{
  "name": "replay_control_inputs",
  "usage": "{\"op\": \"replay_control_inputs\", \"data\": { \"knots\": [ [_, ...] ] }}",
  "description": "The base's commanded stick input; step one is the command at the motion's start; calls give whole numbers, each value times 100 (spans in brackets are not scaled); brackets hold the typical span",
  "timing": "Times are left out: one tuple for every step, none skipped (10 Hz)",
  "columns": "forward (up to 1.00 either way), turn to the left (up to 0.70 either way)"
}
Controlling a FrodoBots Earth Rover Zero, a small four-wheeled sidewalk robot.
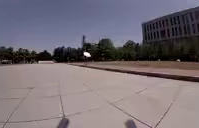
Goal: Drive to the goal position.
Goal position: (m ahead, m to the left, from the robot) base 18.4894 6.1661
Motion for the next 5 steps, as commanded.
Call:
{"op": "replay_control_inputs", "data": {
  "knots": [
    [100, 0],
    [100, 0],
    [100, 0],
    [100, 0],
    [100, 0]
  ]
}}
